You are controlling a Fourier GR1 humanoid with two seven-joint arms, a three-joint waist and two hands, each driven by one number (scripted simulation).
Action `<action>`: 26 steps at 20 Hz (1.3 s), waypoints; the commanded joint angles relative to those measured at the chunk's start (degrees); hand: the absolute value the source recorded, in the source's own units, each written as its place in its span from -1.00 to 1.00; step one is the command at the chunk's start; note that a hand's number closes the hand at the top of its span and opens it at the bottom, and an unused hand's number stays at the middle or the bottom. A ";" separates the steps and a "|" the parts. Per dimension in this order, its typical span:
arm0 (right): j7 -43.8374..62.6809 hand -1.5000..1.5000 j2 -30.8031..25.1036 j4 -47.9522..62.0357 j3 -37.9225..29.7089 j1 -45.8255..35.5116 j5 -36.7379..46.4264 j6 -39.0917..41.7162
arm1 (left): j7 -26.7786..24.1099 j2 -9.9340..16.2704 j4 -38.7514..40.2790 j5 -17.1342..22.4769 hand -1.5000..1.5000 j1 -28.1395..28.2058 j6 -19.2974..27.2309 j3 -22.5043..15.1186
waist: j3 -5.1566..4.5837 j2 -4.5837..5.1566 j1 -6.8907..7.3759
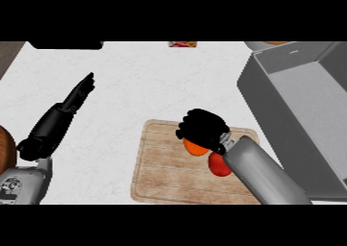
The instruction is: Pick the squash from the cutting board and place it in the cardboard box
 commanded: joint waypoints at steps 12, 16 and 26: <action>17.89 1.00 6.62 11.70 -24.73 -1.24 -4.72 -9.82 | 0.43 0.10 -0.79 -0.11 0.00 -0.50 -1.25 1.62 | 0.47 1.32 -0.52; 31.46 1.00 8.61 15.20 -31.66 -6.80 -7.70 -15.22 | 0.35 -1.42 -0.05 -0.81 0.00 -1.99 -0.91 0.14 | 0.44 1.50 1.60; 39.52 1.00 8.58 22.35 -31.87 -24.83 -1.44 -25.19 | 1.08 1.47 0.67 1.91 0.00 -3.43 -4.56 3.97 | 0.34 0.58 0.74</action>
